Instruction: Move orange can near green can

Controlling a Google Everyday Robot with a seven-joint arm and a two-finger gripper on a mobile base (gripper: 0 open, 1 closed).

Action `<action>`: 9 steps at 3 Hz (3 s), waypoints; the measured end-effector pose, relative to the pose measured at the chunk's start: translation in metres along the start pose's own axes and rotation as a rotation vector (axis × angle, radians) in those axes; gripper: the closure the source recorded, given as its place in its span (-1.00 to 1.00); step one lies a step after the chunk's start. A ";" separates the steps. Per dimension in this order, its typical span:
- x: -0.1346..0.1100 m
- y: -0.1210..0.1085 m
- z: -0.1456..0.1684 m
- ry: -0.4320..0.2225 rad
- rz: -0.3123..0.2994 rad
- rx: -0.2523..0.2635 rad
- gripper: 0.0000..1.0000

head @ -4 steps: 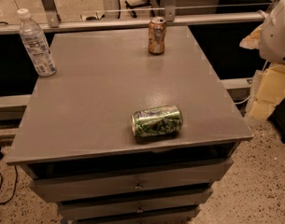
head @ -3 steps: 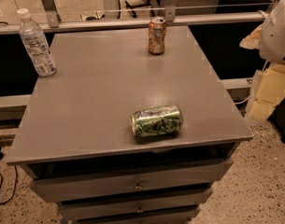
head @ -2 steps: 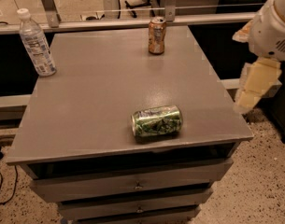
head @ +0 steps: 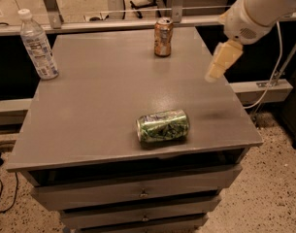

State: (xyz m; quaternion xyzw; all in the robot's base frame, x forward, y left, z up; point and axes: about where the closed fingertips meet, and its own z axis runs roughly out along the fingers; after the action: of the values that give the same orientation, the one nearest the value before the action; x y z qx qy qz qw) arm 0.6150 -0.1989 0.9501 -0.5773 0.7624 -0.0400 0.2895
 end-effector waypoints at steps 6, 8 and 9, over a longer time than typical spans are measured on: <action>-0.100 -0.146 0.179 -0.632 0.465 0.050 -0.65; -0.114 -0.143 0.181 -0.710 0.547 0.005 0.31; -0.113 -0.138 0.147 -0.766 0.549 -0.007 0.76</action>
Offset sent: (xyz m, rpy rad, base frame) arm 0.1911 0.0565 -0.0367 0.5025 -0.1401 -0.0631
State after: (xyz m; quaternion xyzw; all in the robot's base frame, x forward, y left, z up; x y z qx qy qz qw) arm 0.8238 -0.1016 0.9271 -0.3287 0.7254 0.2564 0.5477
